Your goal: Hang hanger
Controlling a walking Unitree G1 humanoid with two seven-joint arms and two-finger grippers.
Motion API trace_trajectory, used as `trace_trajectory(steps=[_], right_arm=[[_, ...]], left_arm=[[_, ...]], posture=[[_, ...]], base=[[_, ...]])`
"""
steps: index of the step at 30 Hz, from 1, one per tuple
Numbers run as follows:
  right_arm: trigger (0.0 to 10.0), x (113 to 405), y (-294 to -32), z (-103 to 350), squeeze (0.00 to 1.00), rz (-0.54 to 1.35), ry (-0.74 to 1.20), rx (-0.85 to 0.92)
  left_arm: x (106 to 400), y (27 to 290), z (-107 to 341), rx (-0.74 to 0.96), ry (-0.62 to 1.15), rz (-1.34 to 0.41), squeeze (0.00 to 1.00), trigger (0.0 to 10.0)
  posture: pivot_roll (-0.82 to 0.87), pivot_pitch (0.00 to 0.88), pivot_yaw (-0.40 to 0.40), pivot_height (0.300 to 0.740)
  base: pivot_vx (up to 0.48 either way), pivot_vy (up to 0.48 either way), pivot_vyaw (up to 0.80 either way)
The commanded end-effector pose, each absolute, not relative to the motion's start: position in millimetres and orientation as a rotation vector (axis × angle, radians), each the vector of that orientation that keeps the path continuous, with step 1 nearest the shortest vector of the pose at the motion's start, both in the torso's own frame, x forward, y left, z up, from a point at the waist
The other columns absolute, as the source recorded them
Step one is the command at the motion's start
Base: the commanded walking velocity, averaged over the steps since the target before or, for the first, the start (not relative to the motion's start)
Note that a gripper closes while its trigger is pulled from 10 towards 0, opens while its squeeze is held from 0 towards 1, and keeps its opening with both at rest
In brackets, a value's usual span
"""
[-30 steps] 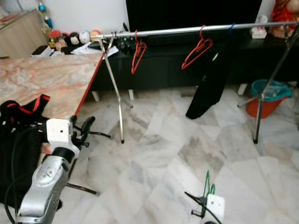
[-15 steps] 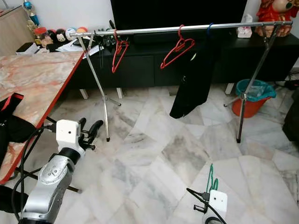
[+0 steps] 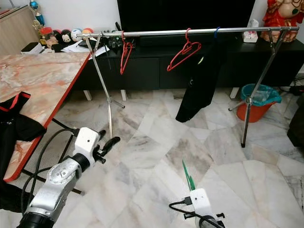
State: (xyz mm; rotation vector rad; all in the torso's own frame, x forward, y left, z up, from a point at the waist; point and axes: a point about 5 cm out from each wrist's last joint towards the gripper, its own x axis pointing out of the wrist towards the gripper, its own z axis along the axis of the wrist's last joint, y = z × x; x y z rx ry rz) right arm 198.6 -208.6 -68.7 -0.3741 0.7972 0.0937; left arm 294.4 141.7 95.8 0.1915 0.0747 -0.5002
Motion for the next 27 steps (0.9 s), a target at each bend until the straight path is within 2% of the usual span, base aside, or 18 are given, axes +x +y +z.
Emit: trace_trajectory(steps=[1, 3, 5, 11, 17, 19, 27], right_arm=[[10.0, 234.9, -222.2, -42.0, 0.0, 0.105, 0.679, -0.401], [10.0, 251.5, -229.8, -26.8, 0.0, 0.132, 0.623, -0.422], [10.0, 265.7, -225.0, -12.7, 0.0, 0.259, 0.553, -0.453], [10.0, 278.3, -214.6, 2.1, 0.0, 0.446, 0.501, -0.402], [10.0, 278.5, -206.7, 11.2, 0.0, 0.743, 0.53, -0.403], [10.0, 277.3, -207.7, 19.3, 0.0, 0.862, 0.523, -0.4], [10.0, 273.9, -211.2, 38.6, 0.0, 1.052, 0.504, -0.41]], left_arm=[[295.6, 142.5, 94.5, 0.225, 0.083, -0.531, 0.0, 10.0], [295.2, 141.2, 92.6, 0.223, 0.098, -0.572, 0.0, 10.0], [290.1, 134.5, 87.5, 0.239, 0.146, -0.736, 0.0, 10.0], [288.9, 128.7, 85.5, 0.284, 0.183, -0.915, 0.0, 10.0], [291.9, 118.5, 96.5, 0.282, 0.156, -1.059, 0.0, 10.0], [291.9, 111.0, 104.2, 0.306, 0.14, -1.157, 0.0, 10.0], [282.3, 100.7, 114.4, 0.372, 0.131, -1.404, 0.0, 10.0]], posture=[[-0.22, 0.0, 0.072, 0.74], [-0.21, 0.0, 0.073, 0.74], [-0.21, 0.0, 0.074, 0.74], [-0.21, 0.007, 0.074, 0.74], [-0.21, 0.014, 0.075, 0.74], [-0.21, 0.019, 0.074, 0.74], [-0.21, 0.026, 0.072, 0.74]], base=[[0.0, 0.0, 0.0], [0.0, 0.0, 0.0], [0.0, 0.0, 0.0], [0.0, 0.0, 0.0], [0.0, 0.0, 0.0], [0.0, 0.0, 0.0], [0.0, 0.0, 0.0]])
